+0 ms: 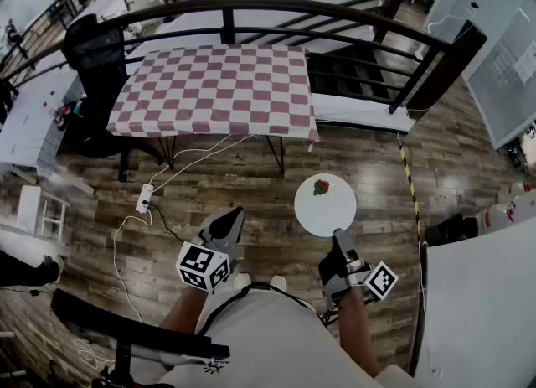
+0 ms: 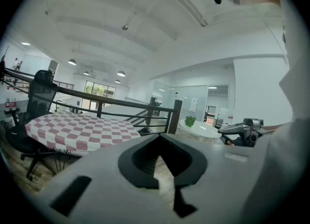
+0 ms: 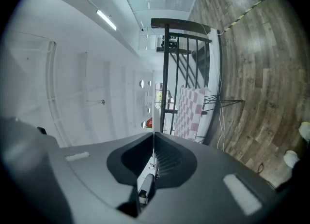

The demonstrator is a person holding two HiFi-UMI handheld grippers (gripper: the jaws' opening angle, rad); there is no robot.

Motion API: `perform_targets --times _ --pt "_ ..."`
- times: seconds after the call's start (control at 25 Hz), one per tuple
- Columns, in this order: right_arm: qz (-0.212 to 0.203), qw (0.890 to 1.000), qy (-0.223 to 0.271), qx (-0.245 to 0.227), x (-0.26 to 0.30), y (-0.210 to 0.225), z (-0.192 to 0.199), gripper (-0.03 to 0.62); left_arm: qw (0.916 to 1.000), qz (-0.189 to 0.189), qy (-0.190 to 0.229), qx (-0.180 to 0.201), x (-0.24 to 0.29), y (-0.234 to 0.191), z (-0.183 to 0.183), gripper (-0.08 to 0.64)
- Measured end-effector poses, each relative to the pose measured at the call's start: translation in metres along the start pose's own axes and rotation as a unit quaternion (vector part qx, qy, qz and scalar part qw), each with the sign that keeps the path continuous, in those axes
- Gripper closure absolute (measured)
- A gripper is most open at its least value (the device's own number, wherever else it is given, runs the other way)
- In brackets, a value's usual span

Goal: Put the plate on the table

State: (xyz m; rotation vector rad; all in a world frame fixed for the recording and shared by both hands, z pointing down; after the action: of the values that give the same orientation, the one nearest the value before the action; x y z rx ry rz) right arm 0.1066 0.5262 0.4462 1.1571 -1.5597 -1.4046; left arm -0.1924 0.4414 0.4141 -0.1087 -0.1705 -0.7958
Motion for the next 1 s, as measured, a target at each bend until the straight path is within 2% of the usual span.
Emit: perform_targets --times 1.0 --pt "-0.008 1.000 0.005 0.002 -0.005 0.006 0.043 0.575 1.0000 0.001 0.000 -0.008 -0.043 -0.014 0.017 0.554"
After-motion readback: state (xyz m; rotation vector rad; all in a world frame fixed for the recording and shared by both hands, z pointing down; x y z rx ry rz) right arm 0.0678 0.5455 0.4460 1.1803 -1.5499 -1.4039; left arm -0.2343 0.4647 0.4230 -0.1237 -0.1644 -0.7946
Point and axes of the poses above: the fingertips, and each gripper's own axes: x forward along the fingers, y to its right, z out of its underside, the point moved 7 cm from there along -x, backward along the fingers, and after that the axes turned 11 degrees about x, right-handed, at the moved point
